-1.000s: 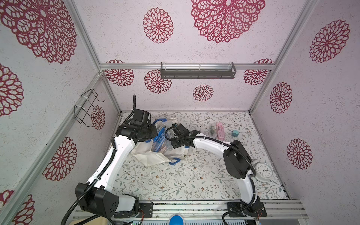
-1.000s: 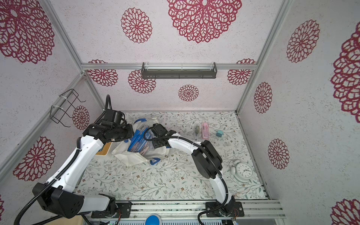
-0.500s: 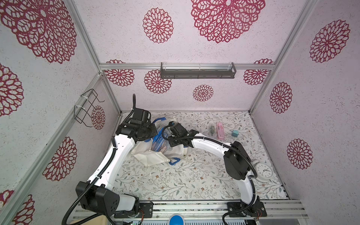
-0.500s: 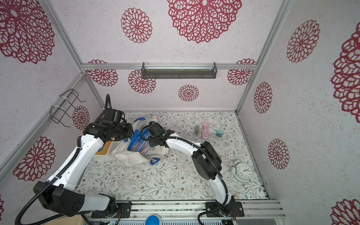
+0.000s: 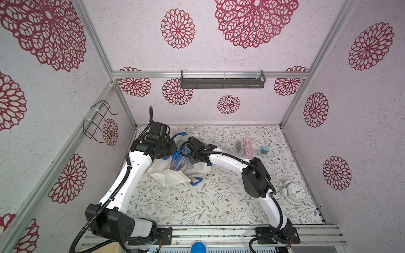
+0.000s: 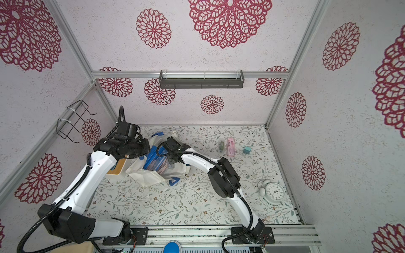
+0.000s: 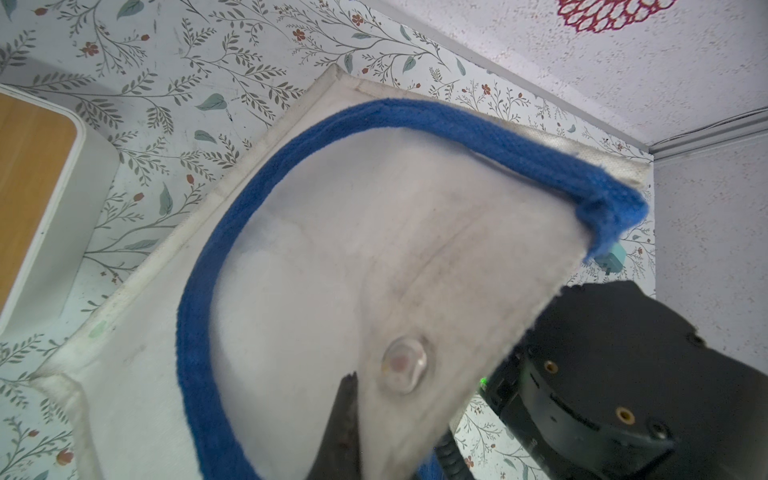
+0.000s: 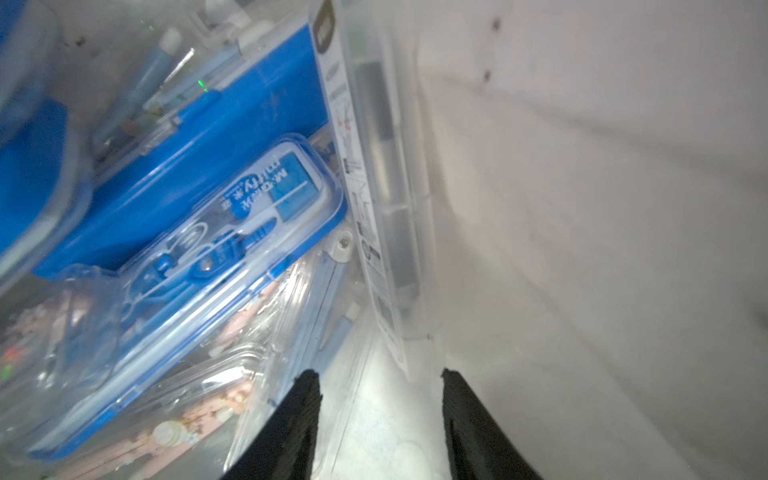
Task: Take out the compass set from the canvas bag
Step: Pick up the compass set from the canvas bag.
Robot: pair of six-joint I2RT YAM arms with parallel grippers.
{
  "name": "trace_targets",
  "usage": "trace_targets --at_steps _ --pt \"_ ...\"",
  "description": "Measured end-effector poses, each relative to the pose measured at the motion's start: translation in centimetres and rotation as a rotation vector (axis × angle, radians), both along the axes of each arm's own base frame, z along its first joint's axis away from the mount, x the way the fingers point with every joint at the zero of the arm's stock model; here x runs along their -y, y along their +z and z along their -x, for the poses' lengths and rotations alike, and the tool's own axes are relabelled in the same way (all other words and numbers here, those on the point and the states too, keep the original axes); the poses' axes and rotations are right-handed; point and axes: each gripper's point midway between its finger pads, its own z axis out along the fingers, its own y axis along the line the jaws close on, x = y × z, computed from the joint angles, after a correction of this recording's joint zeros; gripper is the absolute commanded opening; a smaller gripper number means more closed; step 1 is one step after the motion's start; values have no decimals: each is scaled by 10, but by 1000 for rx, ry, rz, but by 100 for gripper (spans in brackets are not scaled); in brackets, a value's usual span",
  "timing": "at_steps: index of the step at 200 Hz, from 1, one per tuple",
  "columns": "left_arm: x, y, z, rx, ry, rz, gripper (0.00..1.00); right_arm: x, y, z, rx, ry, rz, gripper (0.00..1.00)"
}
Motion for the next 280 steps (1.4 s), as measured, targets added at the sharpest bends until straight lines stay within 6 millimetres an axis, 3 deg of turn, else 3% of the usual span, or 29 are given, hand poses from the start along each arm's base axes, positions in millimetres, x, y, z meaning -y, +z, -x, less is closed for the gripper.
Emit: trace_targets --at_steps 44,99,182,280 --pt "0 -1 1 -2 -5 -4 0 -4 2 -9 25 -8 14 54" --pt "0 -1 1 -4 -8 -2 0 -12 -19 -20 -26 6 -3 54" --pt "0 -1 2 -6 -12 -3 0 -22 -18 -18 -84 33 -64 35" --pt "0 -1 2 -6 -14 -3 0 -18 -26 -15 -119 22 -54 26"
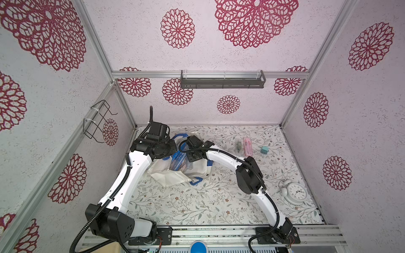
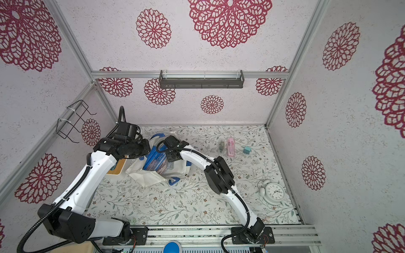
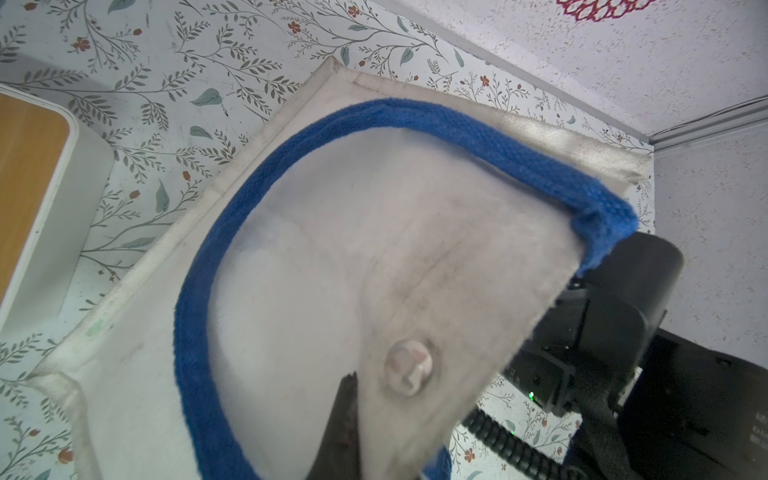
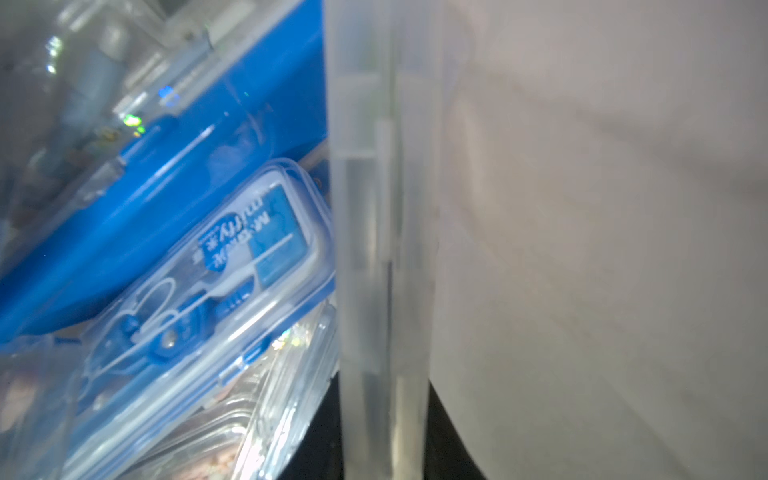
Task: Take out the compass set from the canvas bag
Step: Pick up the compass set from the canvas bag.
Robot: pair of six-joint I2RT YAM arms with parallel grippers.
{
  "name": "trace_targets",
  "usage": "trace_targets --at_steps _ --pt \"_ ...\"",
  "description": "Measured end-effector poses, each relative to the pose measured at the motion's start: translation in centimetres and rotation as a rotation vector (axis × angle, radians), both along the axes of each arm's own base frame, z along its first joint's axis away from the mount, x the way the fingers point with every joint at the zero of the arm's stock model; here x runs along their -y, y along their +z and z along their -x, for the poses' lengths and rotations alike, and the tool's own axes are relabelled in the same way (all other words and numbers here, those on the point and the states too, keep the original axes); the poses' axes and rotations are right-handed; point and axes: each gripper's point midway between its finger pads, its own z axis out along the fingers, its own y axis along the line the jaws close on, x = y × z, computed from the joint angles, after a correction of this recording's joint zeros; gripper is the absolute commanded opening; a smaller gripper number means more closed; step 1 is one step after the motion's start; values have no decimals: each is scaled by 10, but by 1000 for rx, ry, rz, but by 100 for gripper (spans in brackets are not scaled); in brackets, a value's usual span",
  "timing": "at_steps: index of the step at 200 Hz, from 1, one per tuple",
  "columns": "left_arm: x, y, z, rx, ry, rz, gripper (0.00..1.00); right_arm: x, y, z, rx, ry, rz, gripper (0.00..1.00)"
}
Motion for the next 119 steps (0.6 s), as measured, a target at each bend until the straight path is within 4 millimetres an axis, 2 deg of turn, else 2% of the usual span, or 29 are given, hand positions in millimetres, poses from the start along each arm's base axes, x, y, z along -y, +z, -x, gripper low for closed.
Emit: trace_targets --at_steps 28,49,64,106,119 --pt "0 0 0 -1 0 1 0 10 -5 13 -24 9 -1 24" --pt "0 0 0 -1 2 3 0 22 5 31 -44 19 -19 22" --pt "0 0 0 -1 2 3 0 33 25 46 -40 31 -48 21" --pt "-1 0 0 0 7 1 0 66 118 79 67 42 -191 20" --pt "-1 0 0 0 7 1 0 77 140 87 101 41 -225 20"
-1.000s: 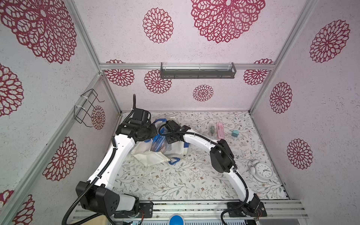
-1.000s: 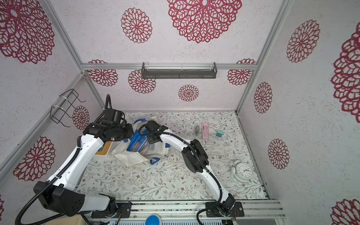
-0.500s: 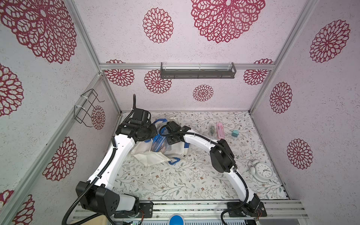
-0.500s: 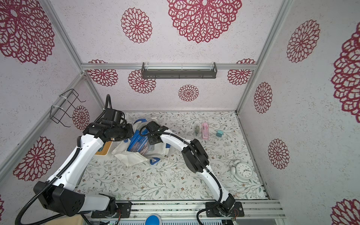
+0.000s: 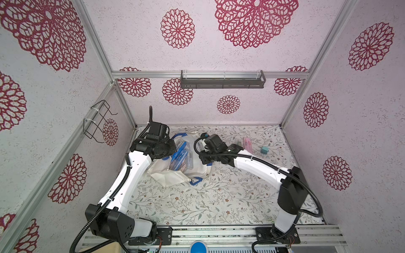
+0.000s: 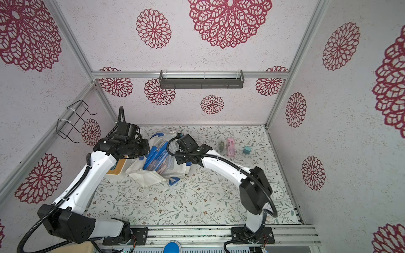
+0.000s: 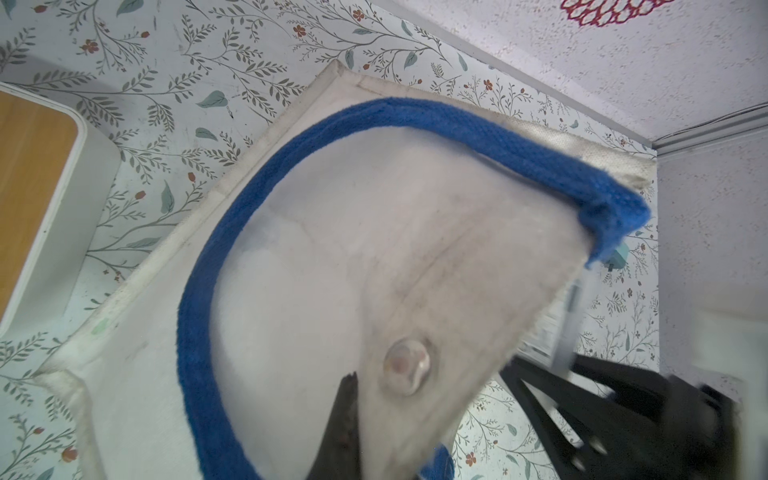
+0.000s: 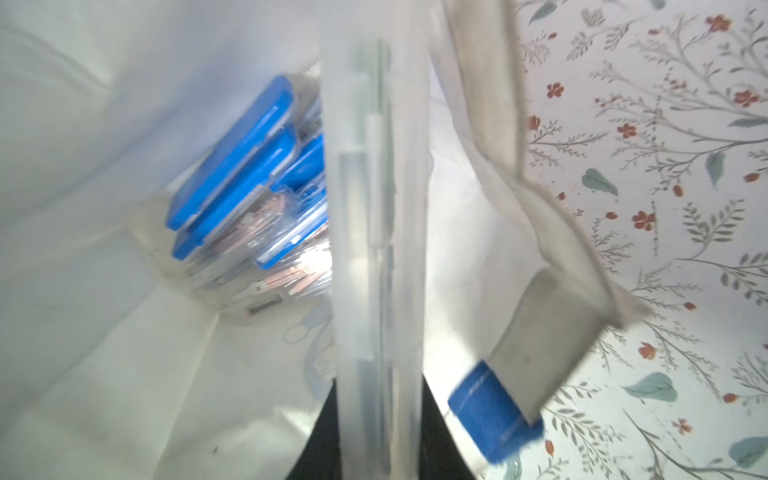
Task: Take out the compass set from the canvas bag
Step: Pick up the compass set from the canvas bag, then place the compass set at the center of the board.
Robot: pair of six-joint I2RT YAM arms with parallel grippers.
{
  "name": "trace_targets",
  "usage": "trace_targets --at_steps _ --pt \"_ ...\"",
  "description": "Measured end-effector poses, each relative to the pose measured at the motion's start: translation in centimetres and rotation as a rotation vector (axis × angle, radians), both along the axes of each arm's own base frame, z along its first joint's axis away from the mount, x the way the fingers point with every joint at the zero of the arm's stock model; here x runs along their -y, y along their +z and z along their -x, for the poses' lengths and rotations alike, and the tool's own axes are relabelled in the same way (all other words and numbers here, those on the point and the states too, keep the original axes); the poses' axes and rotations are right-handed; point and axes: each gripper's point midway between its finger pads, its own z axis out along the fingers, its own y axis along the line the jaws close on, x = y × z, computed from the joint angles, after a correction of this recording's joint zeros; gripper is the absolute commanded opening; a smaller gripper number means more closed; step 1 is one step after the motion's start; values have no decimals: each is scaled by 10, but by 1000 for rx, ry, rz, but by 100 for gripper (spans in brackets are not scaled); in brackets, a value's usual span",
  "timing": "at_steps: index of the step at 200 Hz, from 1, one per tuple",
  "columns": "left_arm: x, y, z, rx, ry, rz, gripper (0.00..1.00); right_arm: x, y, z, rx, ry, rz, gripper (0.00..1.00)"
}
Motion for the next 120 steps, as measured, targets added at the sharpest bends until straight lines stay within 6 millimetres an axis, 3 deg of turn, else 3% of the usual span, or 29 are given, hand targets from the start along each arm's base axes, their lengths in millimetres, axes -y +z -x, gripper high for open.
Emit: trace_targets --at_steps 31,66,91,120 --pt "0 0 0 1 0 0 0 40 27 15 46 -44 -26 20" --pt "0 0 0 1 0 1 0 107 32 0 55 -198 -30 20" --pt "0 1 -1 3 0 1 0 153 22 -26 17 -327 -39 20" --pt "0 1 -1 5 0 2 0 168 -11 -59 -88 -379 -69 20"
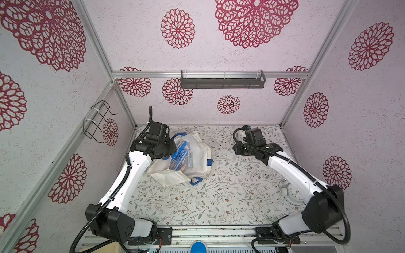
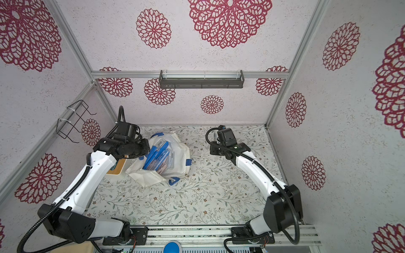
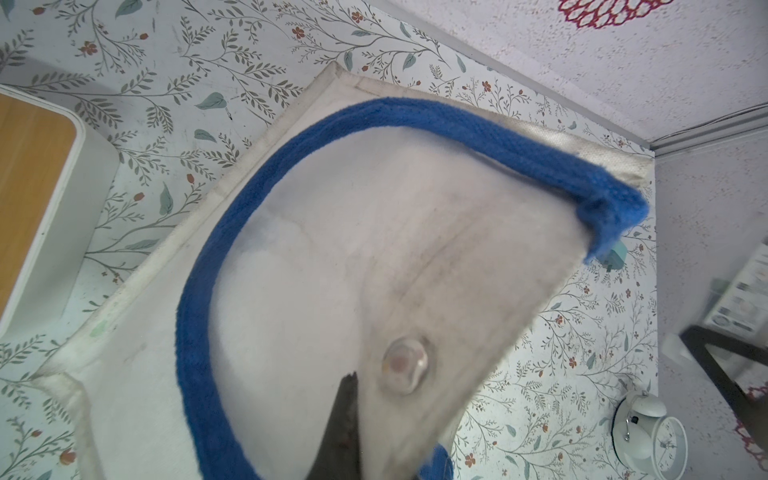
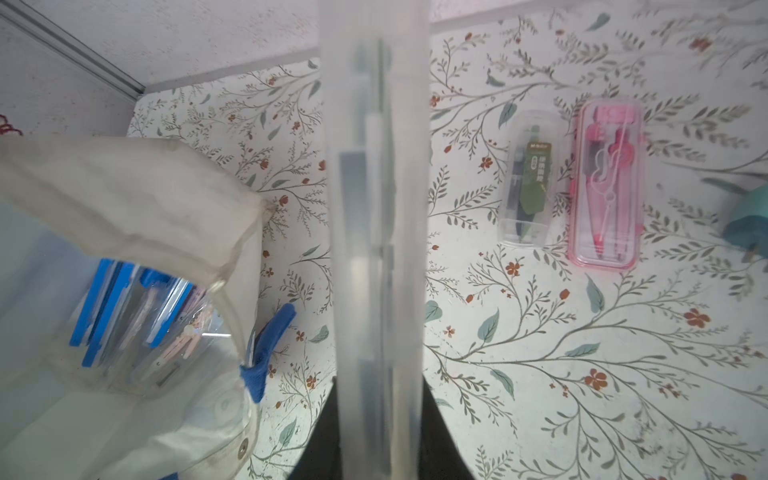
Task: Take out the compass set from the canvas bag
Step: Place the compass set at the center of the board.
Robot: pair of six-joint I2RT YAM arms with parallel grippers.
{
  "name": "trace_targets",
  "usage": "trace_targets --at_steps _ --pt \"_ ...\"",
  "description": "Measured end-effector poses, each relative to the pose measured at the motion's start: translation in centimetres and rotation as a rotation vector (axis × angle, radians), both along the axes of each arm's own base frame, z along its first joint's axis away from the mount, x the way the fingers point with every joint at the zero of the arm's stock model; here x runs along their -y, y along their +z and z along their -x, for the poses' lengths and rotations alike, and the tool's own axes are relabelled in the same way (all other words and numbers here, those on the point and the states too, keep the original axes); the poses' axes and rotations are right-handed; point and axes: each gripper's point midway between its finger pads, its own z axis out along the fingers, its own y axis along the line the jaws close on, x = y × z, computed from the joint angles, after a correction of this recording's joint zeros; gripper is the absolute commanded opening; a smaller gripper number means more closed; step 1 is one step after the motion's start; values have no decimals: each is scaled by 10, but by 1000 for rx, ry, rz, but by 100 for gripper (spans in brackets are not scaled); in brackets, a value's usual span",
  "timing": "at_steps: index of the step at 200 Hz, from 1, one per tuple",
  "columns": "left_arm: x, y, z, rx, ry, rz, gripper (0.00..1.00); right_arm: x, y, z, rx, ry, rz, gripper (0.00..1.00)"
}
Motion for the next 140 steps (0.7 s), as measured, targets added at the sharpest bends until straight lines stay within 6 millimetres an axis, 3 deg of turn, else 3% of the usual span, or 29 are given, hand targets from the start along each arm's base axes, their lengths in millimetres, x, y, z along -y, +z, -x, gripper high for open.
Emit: trace_targets --at_steps 43,64,105,140 --pt "1 0 -1 1 -2 3 0 -14 -90 -53 -230 -40 -112 20" --pt "1 0 -1 3 -2 4 0 -16 -116 -74 -295 -82 -159 21" --pt "1 0 -1 5 -3 8 0 -24 -119 -110 -296 -113 -211 22" --pt "3 1 -2 6 -8 13 0 -22 -124 -114 -312 -125 -206 22"
